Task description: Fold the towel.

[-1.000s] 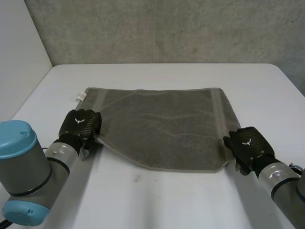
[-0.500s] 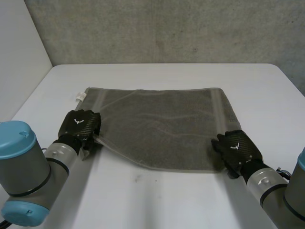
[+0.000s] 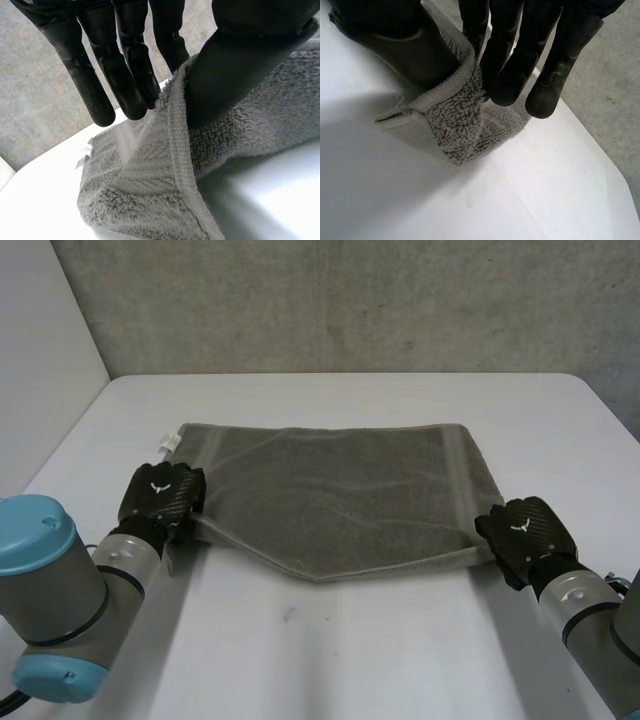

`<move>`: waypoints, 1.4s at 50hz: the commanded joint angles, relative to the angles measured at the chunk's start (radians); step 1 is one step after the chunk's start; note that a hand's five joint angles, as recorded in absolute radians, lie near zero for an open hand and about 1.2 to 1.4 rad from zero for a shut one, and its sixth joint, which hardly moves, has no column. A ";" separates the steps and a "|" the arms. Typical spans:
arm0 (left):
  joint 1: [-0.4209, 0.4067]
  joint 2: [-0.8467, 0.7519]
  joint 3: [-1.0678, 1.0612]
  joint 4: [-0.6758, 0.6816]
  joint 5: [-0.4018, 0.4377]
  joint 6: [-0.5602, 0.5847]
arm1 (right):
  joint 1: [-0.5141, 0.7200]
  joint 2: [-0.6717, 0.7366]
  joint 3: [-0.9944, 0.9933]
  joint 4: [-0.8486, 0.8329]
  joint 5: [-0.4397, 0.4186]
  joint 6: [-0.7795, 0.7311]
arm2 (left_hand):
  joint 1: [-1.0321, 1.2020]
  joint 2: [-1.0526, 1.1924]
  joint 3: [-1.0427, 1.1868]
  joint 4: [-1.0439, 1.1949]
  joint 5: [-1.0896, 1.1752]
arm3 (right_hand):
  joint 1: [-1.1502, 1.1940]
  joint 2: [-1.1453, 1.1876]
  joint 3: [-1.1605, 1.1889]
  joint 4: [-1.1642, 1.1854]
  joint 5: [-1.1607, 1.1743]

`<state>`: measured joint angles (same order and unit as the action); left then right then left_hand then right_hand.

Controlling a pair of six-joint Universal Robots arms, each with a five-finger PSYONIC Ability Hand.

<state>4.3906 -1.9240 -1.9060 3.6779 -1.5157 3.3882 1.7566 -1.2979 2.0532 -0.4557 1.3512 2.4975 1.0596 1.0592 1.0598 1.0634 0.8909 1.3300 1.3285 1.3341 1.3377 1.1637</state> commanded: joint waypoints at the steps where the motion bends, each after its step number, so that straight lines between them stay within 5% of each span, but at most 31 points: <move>1: 0.033 -0.041 0.005 0.021 0.002 0.007 | -0.037 -0.007 -0.018 0.029 -0.004 0.011 | -0.305 -0.304 -0.305 -0.308 -0.311 | 0.066 0.068 0.062 0.059 0.058; 26: 0.072 -0.046 -0.010 -0.007 -0.001 0.030 | -0.111 -0.057 -0.013 0.037 -0.044 0.012 | -0.277 -0.276 -0.277 -0.280 -0.282 | 0.066 0.068 0.062 0.059 0.058; 31: 0.095 -0.033 -0.019 -0.019 0.003 0.054 | -0.111 -0.058 -0.015 0.035 -0.044 0.014 | -0.053 -0.053 -0.054 -0.057 -0.059 | 0.066 0.068 0.062 0.059 0.058; 35: 0.096 -0.007 -0.030 -0.021 0.003 0.072 | -0.114 -0.066 -0.015 0.034 -0.044 0.015 | 0.335 0.335 0.335 0.331 0.329 | 0.066 0.068 0.062 0.059 0.058; 44: 0.096 0.161 -0.062 -0.022 0.000 0.103 | -0.127 -0.170 -0.024 0.054 -0.040 0.018 | 0.337 0.337 0.336 0.333 0.331 | 0.066 0.068 0.062 0.059 0.058; 51: 0.090 0.460 -0.041 -0.091 0.002 0.108 | -0.132 -0.426 -0.261 0.363 -0.066 0.034 | 0.337 0.337 0.336 0.333 0.331 | 0.066 0.068 0.062 0.059 0.058; 58: 0.084 0.701 0.128 -0.300 0.000 0.102 | -0.152 -0.462 -0.601 0.657 -0.115 0.034 | 0.337 0.337 0.336 0.333 0.331 | 0.066 0.068 0.062 0.059 0.058; 65: 0.087 0.659 0.214 -0.435 0.003 0.102 | -0.195 -0.400 -0.851 0.947 -0.132 0.011 | 0.337 0.337 0.336 0.333 0.331 | 0.066 0.068 0.062 0.059 0.058; 70: 0.089 0.496 0.234 -0.476 0.005 0.108 | -0.203 -0.221 -0.932 1.098 -0.132 -0.116 | 0.337 0.337 0.336 0.333 0.331 | 0.066 0.068 0.062 0.059 0.058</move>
<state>4.4774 -1.2604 -1.6997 3.2576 -1.5131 3.4891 1.5644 -1.6858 1.2061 0.4901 1.2182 2.4977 1.1865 1.2170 1.2168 1.2180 1.0240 1.3300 1.3281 1.3340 1.3378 1.1674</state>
